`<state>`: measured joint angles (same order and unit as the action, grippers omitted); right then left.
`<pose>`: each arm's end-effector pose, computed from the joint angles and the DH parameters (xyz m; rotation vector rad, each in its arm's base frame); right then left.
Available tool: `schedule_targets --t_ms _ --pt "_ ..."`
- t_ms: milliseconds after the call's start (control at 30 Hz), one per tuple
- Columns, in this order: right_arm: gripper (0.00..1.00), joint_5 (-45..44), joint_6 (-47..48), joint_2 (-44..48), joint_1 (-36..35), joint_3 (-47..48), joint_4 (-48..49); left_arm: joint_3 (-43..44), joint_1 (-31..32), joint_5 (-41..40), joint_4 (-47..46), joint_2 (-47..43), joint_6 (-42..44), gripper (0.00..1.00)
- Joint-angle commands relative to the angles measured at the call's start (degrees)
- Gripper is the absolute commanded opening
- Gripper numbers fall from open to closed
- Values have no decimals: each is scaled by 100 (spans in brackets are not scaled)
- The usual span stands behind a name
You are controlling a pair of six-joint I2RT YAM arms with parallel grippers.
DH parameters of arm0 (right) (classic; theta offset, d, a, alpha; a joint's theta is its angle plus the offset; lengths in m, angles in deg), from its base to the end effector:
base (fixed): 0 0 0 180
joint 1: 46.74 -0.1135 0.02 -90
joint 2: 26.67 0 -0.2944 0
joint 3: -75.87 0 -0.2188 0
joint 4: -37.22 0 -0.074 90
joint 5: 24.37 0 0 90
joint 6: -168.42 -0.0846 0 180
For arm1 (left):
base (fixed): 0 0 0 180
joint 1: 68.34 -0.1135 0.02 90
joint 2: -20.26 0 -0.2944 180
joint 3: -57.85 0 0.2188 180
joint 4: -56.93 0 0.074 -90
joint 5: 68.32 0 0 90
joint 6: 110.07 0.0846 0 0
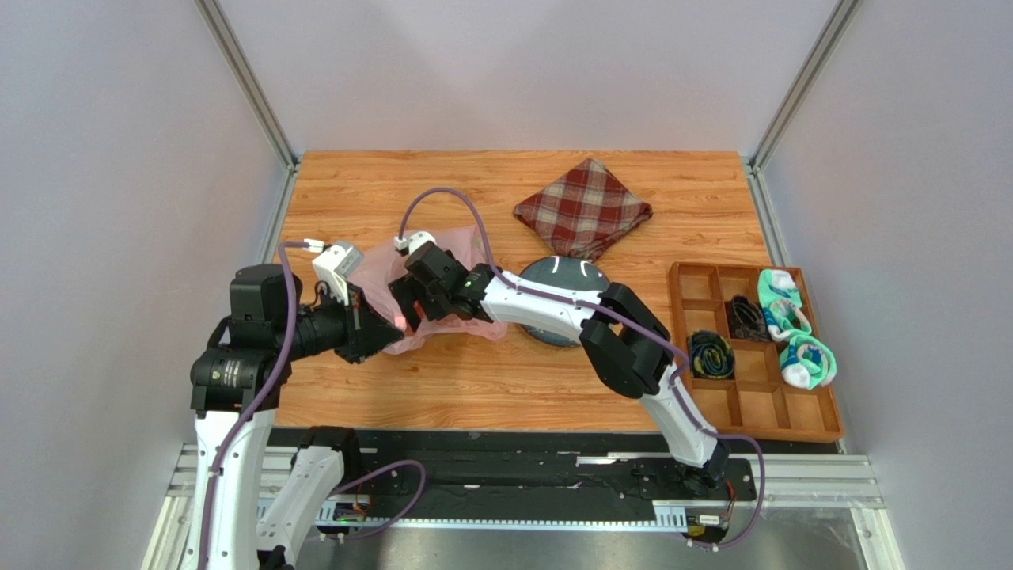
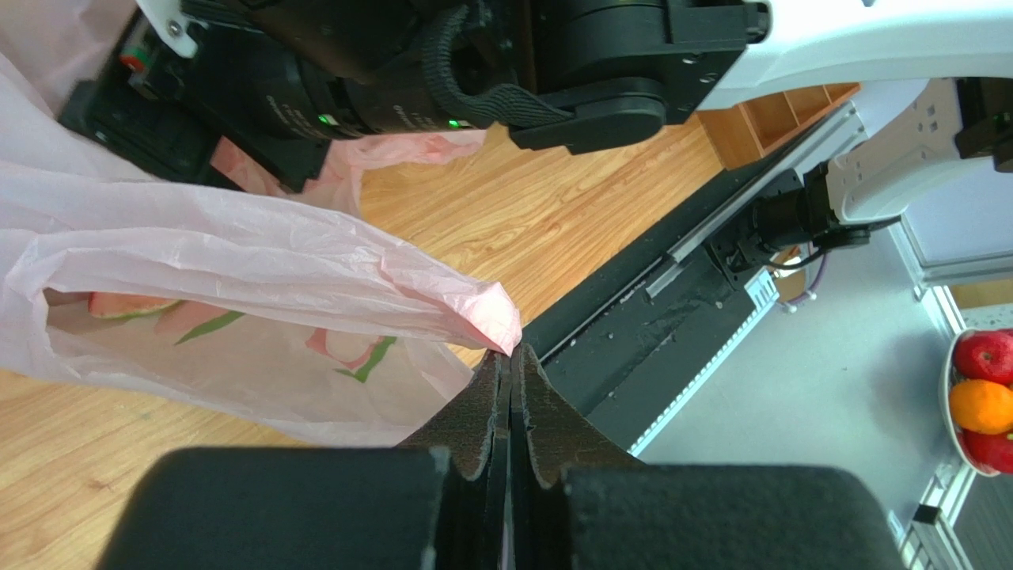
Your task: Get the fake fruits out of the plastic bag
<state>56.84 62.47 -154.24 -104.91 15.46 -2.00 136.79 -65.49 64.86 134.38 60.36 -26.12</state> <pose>0.2870 0.4378 0.2008 -0.8049 2.2877 0.4238 0.0683 -0.0614 0.3557 0.3481 2.1540 -0.9257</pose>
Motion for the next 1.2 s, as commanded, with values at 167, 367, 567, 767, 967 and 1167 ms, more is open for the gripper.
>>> schedule_targets --t_ms 167,367,567,767,967,1167 --pt "65 -615 -41 -655 25 320 107 -132 -39 367 -115 -81 -28 0" --pt "41 68 887 -112 34 48 379 -317 -39 174 -379 -134 -151 0" --pt "8 1825 1568 1242 288 -751 485 -765 -74 -739 -476 -239 -485 0" --pt "9 3469 1568 2182 701 -2287 1109 -844 -206 -1303 -494 138 -775 0" --pt "56 3350 1867 2385 702 -2642 837 -906 -224 -1321 -459 315 -855 0" --pt "54 3796 2052 2904 597 -2019 775 -1020 -224 -1154 -572 279 -881 0"
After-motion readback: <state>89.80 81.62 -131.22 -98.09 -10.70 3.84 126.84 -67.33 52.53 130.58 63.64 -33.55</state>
